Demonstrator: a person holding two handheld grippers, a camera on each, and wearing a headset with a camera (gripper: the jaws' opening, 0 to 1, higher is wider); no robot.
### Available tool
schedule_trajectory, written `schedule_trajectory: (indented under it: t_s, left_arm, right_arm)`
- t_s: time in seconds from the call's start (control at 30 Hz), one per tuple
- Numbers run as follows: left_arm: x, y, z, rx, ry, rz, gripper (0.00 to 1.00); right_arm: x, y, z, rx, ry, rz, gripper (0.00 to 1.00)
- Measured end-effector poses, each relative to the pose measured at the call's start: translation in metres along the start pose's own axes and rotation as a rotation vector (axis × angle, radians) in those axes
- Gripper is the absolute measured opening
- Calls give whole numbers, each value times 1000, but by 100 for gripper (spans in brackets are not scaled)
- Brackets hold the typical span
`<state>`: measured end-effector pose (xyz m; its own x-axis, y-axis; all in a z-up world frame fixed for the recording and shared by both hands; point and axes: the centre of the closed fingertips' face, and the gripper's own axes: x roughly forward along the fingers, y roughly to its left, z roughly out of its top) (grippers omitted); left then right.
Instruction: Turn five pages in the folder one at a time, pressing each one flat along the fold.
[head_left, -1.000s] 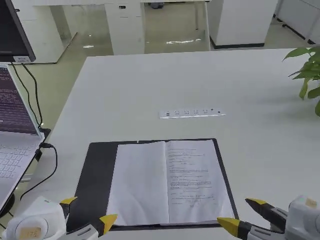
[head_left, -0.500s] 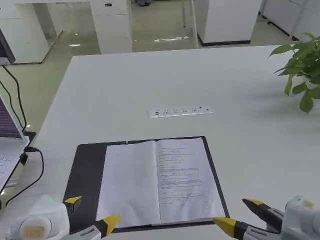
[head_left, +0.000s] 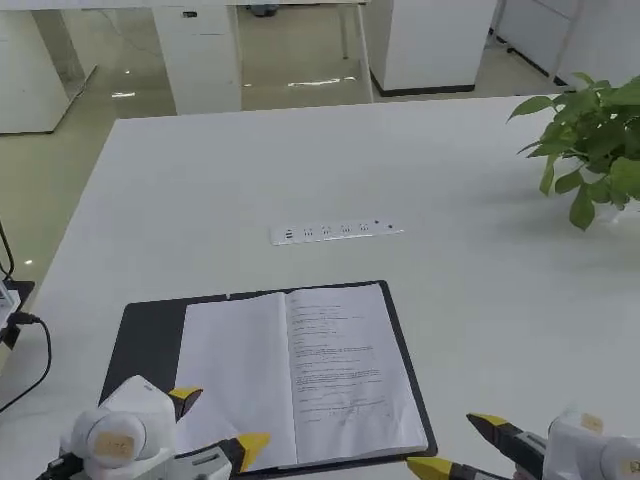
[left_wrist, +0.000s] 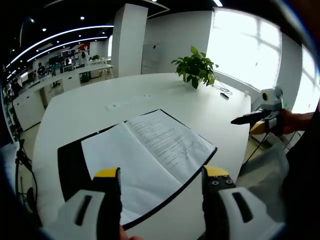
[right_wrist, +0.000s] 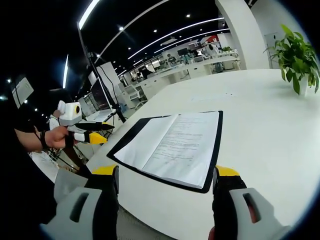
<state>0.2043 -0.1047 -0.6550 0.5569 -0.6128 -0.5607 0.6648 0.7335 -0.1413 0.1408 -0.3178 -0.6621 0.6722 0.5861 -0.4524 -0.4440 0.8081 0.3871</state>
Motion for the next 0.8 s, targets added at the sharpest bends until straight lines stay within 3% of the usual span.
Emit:
schedule_trajectory:
  t_s: [0.5,0.8]
  left_arm:
    - [59,-33,20,102,42,-118,64]
    - [103,-61,42,184,52,-198,65]
  right_arm:
    - [5,-3,1,16,18,13,75]
    - [2,-11,4,27,6,-1,75]
